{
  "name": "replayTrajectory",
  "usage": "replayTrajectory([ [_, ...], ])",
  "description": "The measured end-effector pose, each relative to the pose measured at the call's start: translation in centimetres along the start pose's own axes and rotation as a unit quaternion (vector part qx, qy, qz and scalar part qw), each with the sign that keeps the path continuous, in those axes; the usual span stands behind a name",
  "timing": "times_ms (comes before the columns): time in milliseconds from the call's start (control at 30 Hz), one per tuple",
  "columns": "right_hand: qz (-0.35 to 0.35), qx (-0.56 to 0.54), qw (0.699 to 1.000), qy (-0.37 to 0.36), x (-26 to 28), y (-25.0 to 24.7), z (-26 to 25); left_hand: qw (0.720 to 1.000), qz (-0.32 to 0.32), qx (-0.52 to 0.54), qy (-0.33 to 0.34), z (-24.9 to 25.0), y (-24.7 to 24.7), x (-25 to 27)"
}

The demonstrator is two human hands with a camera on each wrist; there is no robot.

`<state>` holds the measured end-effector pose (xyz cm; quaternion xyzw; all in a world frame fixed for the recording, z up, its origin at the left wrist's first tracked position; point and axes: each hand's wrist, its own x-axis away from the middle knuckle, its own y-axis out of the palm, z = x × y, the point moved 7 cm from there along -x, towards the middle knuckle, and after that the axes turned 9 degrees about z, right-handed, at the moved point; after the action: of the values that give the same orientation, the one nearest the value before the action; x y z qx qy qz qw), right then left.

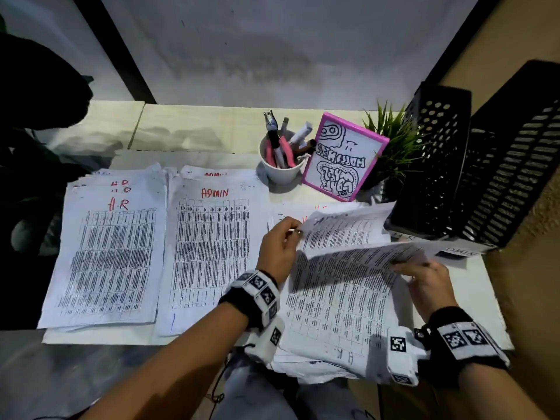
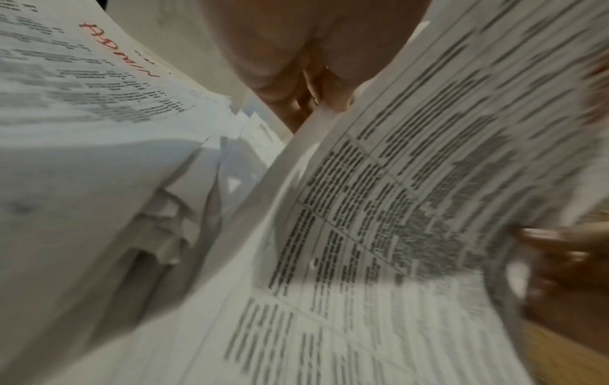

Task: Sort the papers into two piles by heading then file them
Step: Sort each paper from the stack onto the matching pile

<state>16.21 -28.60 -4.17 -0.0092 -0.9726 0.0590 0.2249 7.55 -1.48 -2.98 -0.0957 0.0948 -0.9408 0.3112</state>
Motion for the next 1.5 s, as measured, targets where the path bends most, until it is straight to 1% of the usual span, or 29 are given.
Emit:
replayTrajectory([
  [67,0.016,0.007,1.0,-0.013,0.0,-0.5,-0.2,0.999,-0.042,0.032,0.005,1.5,-0.4,1.8],
  [133,0.02,0.012,0.999,-0.021,0.1,-0.3,-0.4,0.995,-0.072,0.063,0.002,1.8,-0.3,3.3],
  [200,0.019,-0.021,1.0,-0.007,0.0,0.0,-0.6,0.991,-0.089,0.095,-0.021,1.5,0.0,4.3],
  [233,0.016,-0.034,0.999,0.005,-0.2,0.1,-0.5,0.989,-0.087,0.11,-0.038,1.1,0.2,4.7],
  [333,0.011,-0.153,0.987,0.043,-0.6,0.2,-0.4,0.987,-0.047,0.121,-0.098,0.3,0.1,5.3],
  [367,0.007,-0.175,0.983,0.051,-0.7,0.2,-0.5,0.985,-0.027,0.125,-0.118,-0.2,0.0,5.3],
  [400,0.0,-0.175,0.983,0.053,-0.7,0.2,-0.7,0.982,-0.012,0.136,-0.129,-0.1,-0.1,5.4],
  [533,-0.017,-0.174,0.984,0.024,-0.7,1.9,-2.9,0.986,0.037,0.119,-0.107,0.9,-1.2,5.3],
  [600,-0.023,-0.149,0.989,-0.005,-0.6,2.9,-4.0,0.986,0.07,0.127,-0.081,2.1,-3.1,4.5],
  [667,-0.045,-0.094,0.994,-0.022,-0.3,3.9,-4.6,0.984,0.111,0.135,-0.047,2.8,-6.2,3.1],
  [733,-0.045,-0.008,0.999,-0.027,-0.6,4.4,-3.7,0.981,0.147,0.119,-0.038,2.4,-10.2,1.5],
  [800,-0.021,0.1,0.994,-0.028,-1.4,4.3,-2.3,0.977,0.19,0.081,-0.044,0.8,-14.5,0.0],
  [833,-0.003,0.167,0.985,-0.041,-1.8,4.2,-1.8,0.975,0.209,0.056,-0.052,0.0,-16.5,-0.5],
  [900,0.056,0.323,0.943,-0.065,-2.9,3.3,-0.9,0.968,0.24,0.011,-0.067,-1.5,-19.8,-1.3],
  [933,0.073,0.367,0.925,-0.062,-3.0,3.1,-0.4,0.965,0.25,-0.012,-0.074,-2.2,-20.9,-1.4],
  [967,0.078,0.393,0.914,-0.054,-2.9,3.3,-0.1,0.963,0.255,-0.033,-0.08,-2.8,-21.7,-1.6],
  [1033,0.075,0.446,0.89,-0.052,-2.5,3.8,0.3,0.959,0.251,-0.091,-0.098,-4.2,-22.6,-1.8],
  [1067,0.073,0.461,0.883,-0.05,-2.4,4.0,0.5,0.956,0.243,-0.122,-0.109,-5.0,-22.7,-2.0],
  [1167,0.081,0.474,0.876,-0.041,-2.4,4.0,1.3,0.955,0.199,-0.184,-0.12,-7.1,-22.4,-2.6],
  [1200,0.086,0.475,0.875,-0.041,-2.3,3.9,1.4,0.954,0.188,-0.2,-0.119,-7.5,-22.1,-2.8],
  [1267,0.119,0.453,0.882,-0.051,-2.2,3.5,1.6,0.948,0.177,-0.239,-0.112,-7.5,-21.6,-3.0],
  [1333,0.153,0.42,0.891,-0.076,-2.0,3.1,1.3,0.935,0.189,-0.285,-0.095,-6.9,-20.9,-3.0],
  [1367,0.157,0.408,0.895,-0.091,-1.8,3.0,1.1,0.925,0.204,-0.309,-0.082,-6.3,-20.6,-2.8],
  [1433,0.15,0.387,0.903,-0.11,-1.7,2.7,0.8,0.907,0.237,-0.346,-0.045,-5.0,-19.6,-2.5],
  [1467,0.144,0.378,0.907,-0.12,-1.7,2.5,0.7,0.903,0.24,-0.355,-0.021,-4.4,-18.7,-2.4],
  [1500,0.135,0.374,0.908,-0.133,-1.7,2.3,0.5,0.907,0.228,-0.355,0.004,-4.0,-17.4,-2.4],
])
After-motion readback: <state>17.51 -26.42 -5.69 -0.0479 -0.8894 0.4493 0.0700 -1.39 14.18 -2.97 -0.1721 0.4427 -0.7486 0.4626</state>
